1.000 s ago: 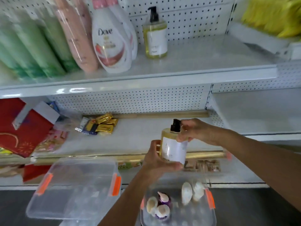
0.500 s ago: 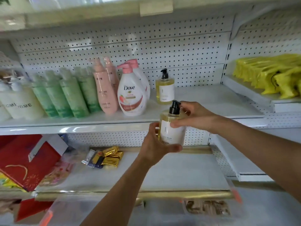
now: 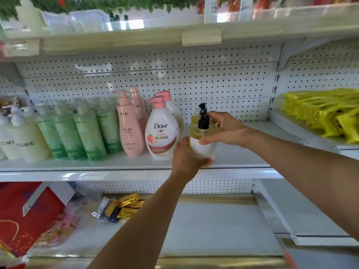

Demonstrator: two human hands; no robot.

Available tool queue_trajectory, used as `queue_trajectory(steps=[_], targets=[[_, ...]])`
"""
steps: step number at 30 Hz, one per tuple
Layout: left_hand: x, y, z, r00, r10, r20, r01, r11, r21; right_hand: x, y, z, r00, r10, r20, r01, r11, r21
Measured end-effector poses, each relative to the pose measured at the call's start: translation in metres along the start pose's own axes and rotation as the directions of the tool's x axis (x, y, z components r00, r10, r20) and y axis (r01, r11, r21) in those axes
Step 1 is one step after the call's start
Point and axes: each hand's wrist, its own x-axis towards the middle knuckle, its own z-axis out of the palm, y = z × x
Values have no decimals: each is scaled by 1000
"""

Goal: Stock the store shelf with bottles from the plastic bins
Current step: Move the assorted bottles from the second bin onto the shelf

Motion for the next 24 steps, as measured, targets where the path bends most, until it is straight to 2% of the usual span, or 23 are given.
queue_trajectory(steps=[8, 24], targets=[[4, -11, 15, 991, 2, -136, 13, 995, 103, 30, 12, 0, 994, 50, 95, -48, 999, -26], [11, -3, 26, 989, -4, -150, 32, 982, 188, 43, 17, -5, 987, 111, 119, -100, 990, -98]])
